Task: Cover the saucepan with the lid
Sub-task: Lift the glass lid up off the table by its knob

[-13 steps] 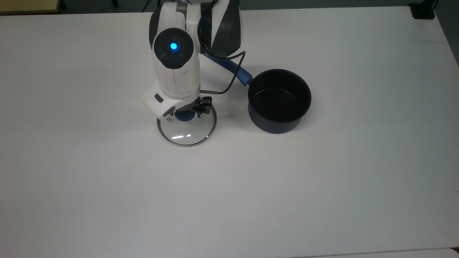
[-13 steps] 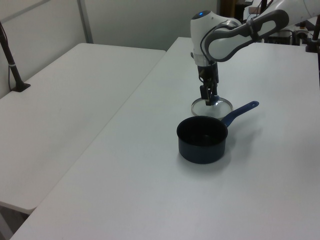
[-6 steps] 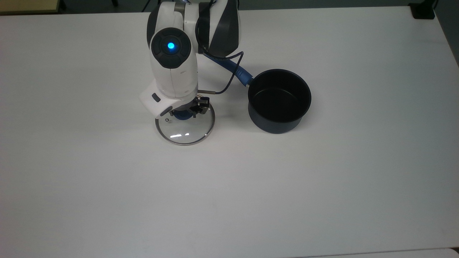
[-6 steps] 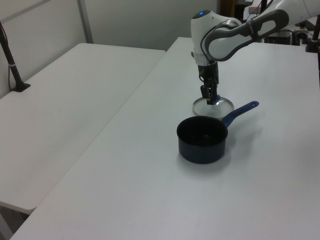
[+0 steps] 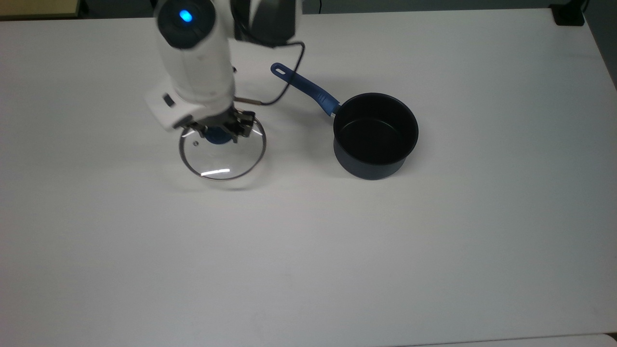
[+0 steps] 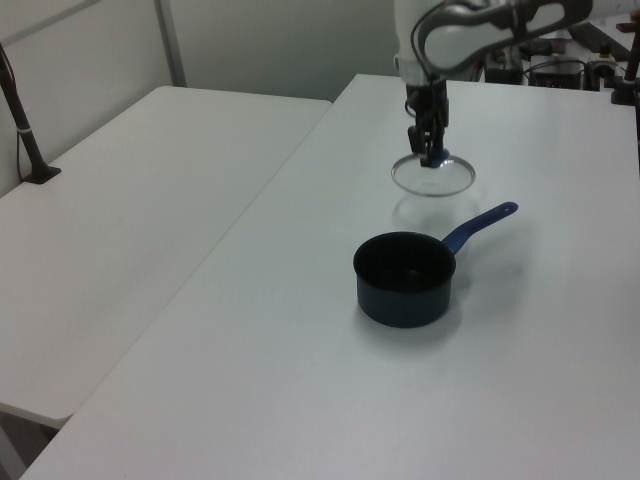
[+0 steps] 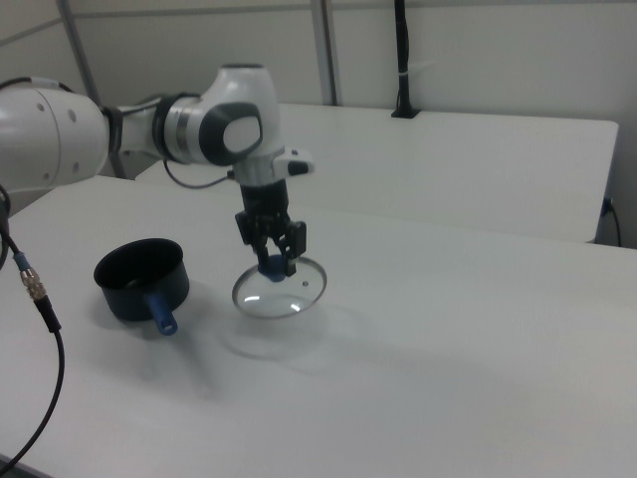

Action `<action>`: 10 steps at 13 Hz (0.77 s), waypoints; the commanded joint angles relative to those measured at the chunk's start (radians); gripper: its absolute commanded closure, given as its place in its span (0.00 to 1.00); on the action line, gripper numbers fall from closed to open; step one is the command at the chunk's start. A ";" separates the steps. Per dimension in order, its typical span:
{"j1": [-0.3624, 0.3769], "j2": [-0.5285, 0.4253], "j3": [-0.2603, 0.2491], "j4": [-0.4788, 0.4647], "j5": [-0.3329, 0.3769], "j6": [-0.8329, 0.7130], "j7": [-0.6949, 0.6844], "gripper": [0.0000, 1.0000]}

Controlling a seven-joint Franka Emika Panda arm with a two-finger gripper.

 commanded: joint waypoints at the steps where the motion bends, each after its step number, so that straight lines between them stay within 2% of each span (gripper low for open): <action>1: 0.024 -0.024 -0.051 0.078 0.041 -0.105 -0.018 0.60; 4: 0.057 -0.024 -0.053 0.105 0.042 -0.122 0.023 0.60; 7: 0.197 -0.024 -0.111 0.105 0.084 -0.130 0.090 0.60; 10: 0.304 -0.024 -0.115 0.107 0.105 -0.130 0.170 0.60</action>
